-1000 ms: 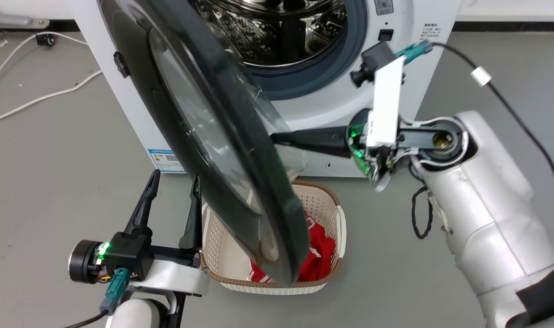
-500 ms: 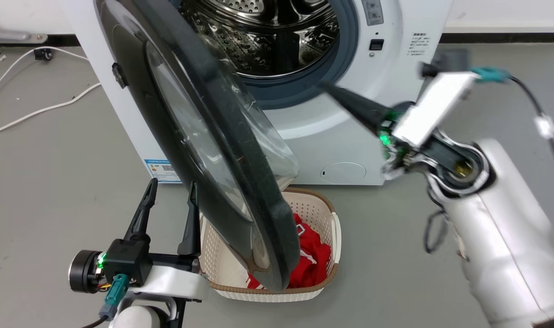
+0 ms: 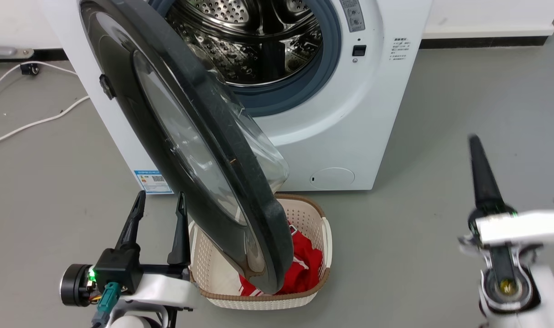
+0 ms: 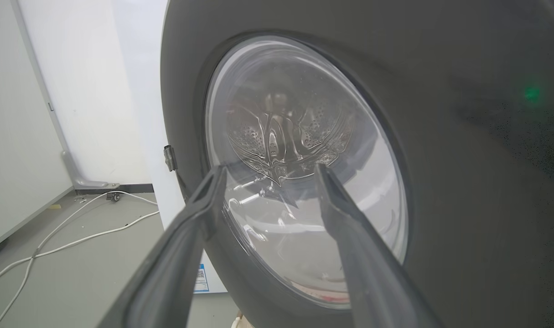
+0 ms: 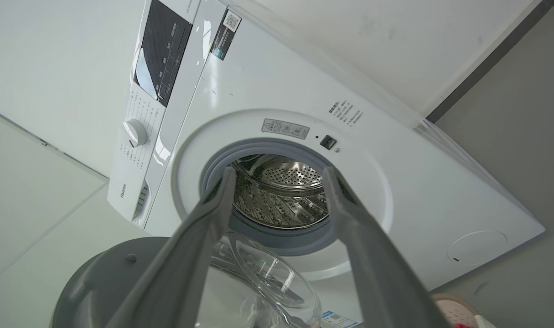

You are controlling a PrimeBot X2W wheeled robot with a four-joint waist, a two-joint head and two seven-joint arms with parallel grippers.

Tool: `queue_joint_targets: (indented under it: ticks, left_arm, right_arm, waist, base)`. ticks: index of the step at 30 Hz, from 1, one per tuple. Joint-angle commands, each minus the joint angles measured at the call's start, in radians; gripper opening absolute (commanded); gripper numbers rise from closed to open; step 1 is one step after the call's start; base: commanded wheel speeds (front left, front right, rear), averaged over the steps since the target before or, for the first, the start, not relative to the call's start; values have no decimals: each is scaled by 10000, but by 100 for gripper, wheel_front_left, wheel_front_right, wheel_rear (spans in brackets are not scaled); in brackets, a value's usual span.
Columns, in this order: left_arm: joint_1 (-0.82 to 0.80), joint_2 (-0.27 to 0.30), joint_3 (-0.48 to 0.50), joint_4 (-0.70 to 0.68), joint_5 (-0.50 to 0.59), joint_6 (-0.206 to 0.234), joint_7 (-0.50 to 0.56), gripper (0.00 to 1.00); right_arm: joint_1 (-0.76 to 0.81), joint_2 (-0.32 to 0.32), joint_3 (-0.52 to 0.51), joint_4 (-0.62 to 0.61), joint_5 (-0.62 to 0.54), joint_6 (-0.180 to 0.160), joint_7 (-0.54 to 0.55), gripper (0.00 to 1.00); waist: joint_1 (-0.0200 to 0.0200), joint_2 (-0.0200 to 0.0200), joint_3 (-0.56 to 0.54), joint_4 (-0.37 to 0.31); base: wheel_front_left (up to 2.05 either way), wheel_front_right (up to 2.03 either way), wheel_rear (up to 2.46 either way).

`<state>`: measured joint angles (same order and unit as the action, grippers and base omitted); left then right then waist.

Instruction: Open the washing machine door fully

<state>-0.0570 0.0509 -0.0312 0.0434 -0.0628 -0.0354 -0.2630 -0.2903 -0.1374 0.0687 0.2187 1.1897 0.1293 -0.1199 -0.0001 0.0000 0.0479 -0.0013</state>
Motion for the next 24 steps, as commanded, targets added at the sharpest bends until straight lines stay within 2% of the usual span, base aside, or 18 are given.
queue_joint_targets:
  ticks: [1, 4, 10, 13, 16, 21, 24]
  left_arm:
    - [179, -9, 9, 41, 43, -13, -25, 100]
    - [228, -9, 22, 64, 45, 12, -25, 100]
    - [270, -9, 55, 125, 66, -13, -25, 100]
    - [249, -9, 39, 153, 70, -32, -23, 100]
    - [227, -8, 35, 165, 78, -46, -25, 100]
    - [262, -8, 102, 97, 127, -26, -25, 100]
    - [245, -9, 98, 102, 171, -54, -25, 100]
  right_arm:
    - [557, 151, -254, -161, -501, 25, -523, 100]
    - [1350, 264, -899, -460, -2210, 25, -1147, 100]
    - [2273, 764, -2361, -1902, -6782, 25, -1430, 100]
    - [2600, 876, -2537, -2789, -8973, 23, -1433, 100]
    - [2876, 881, -2346, -3482, -10586, 13, -1426, 100]
    - [3574, 879, -1662, -3867, -11677, 13, -1089, 100]
    - [3695, 880, -1596, -3470, -11496, 13, -1121, 100]
  waist:
    - [1, 0, -89, -10]
    - [1, 0, -158, -36]
    - [1, 0, -254, -87]
    - [1, 0, -308, -65]
    - [1, 0, -356, -22]
    - [1, 0, -369, 2]
    - [1, 0, -371, 10]
  base:
    - [0, 0, 0]
    - [0, 0, 0]
    - [0, 0, 0]
    - [0, 0, 0]
    - [0, 0, 0]
    - [0, 0, 0]
    - [0, 0, 0]
